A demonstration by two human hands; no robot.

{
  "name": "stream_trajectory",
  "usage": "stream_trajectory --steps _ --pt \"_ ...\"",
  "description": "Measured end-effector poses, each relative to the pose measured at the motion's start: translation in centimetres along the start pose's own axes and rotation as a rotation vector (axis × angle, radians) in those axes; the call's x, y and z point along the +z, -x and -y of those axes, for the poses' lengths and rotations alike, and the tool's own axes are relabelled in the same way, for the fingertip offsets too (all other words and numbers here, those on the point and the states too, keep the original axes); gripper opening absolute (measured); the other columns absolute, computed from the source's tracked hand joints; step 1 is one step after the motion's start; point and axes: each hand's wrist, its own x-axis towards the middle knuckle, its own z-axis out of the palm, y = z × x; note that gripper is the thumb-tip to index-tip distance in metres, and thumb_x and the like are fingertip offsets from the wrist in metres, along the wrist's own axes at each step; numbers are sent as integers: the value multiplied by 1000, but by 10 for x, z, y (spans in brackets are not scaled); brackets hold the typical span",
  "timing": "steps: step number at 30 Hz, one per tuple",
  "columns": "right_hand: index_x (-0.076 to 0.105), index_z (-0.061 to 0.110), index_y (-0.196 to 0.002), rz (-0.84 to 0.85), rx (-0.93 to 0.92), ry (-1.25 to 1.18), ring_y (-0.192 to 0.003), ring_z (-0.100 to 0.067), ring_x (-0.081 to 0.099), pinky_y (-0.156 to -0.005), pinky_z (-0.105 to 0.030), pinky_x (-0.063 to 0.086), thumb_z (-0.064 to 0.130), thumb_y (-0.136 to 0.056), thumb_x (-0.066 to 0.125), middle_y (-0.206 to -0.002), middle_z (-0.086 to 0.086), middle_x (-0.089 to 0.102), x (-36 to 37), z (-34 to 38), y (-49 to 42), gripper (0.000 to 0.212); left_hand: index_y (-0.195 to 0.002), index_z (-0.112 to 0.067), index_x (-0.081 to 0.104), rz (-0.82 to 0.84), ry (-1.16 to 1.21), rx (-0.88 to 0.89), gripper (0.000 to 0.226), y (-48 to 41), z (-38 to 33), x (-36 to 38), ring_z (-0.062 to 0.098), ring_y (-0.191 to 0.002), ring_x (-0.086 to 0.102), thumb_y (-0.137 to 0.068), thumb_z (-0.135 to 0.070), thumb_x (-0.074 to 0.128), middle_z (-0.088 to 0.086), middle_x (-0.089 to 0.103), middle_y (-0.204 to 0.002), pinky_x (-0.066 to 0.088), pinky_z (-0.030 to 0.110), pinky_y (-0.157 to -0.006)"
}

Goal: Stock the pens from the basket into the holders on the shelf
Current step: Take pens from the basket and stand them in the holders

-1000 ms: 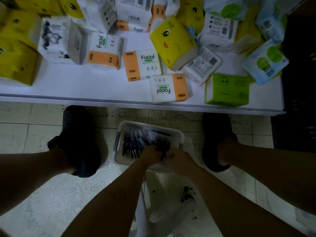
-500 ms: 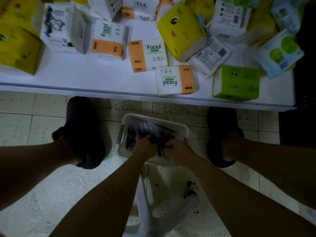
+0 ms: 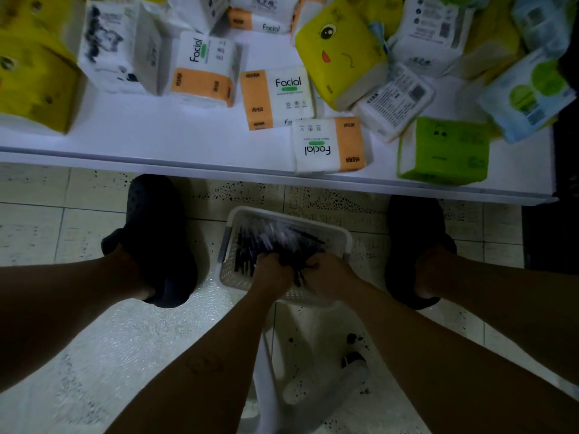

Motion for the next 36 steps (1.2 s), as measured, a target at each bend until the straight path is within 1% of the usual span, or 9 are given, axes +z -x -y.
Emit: stream_trajectory --steps 3,5,9,12,17,21,26,32,36 --pt "64 1 -113 -24 -69 45 -104 -30 60 -82 -29 47 18 -95 51 -111 -15 65 5 0 -7 27 -64 -3 64 -169 97 -1 24 11 -2 -5 14 -54 53 -88 -3 57 7 60 -62 47 30 -59" --pt "65 0 -109 -15 -105 98 -98 -30 61 -78 -30 48 17 -95 51 -106 -17 65 8 2 -11 26 -67 -14 68 -260 201 -25 23 21 -4 -12 5 -49 55 -89 -13 62 -4 61 -58 46 21 -54" --pt "65 5 -107 15 -156 258 -105 -31 55 -85 -29 43 16 -95 48 -113 -16 61 18 10 -17 23 -73 -24 64 -267 306 -87 16 35 -2 -28 3 -64 63 -86 -17 70 -9 65 -69 47 15 -60" --pt "58 9 -124 78 -126 423 -128 -36 37 -105 -42 40 17 -97 46 -145 -18 35 26 14 -19 31 -87 -15 63 -222 382 -141 11 42 -5 -36 19 -79 68 -84 -6 69 1 67 -81 58 38 -76" --pt "45 9 -141 120 -90 463 -143 -36 16 -116 -45 26 21 -100 45 -158 -16 7 28 20 -21 42 -131 -13 46 -187 487 -80 53 53 -22 -46 33 -99 66 -84 7 61 12 64 -114 55 52 -84" --pt "38 7 -145 140 -44 515 -145 -37 7 -118 -47 20 17 -98 42 -158 -18 0 36 17 -19 48 -145 -21 31 -110 520 -62 66 54 -30 -56 43 -109 60 -88 7 53 17 59 -126 49 60 -91" --pt "51 2 -131 114 -9 449 -139 -38 19 -115 -44 28 16 -95 47 -155 -21 10 43 12 -21 39 -145 -29 34 -7 512 -112 65 50 -32 -65 29 -78 68 -92 -1 56 15 63 -114 56 35 -60" --pt "66 -1 -109 -188 -37 135 -102 -30 61 -93 -38 49 16 -96 54 -111 -18 62 30 0 -19 25 -140 -29 41 -42 571 -86 65 50 -22 -76 27 -84 70 -88 8 54 2 65 -100 59 46 -73" --pt "72 3 -84 -256 -34 1 -76 -21 61 -70 -27 46 16 -91 64 -86 -14 70 10 0 -4 17 -120 -26 53 -123 542 -32 37 52 -28 -83 28 -82 70 -92 -1 55 10 67 -97 59 49 -73"
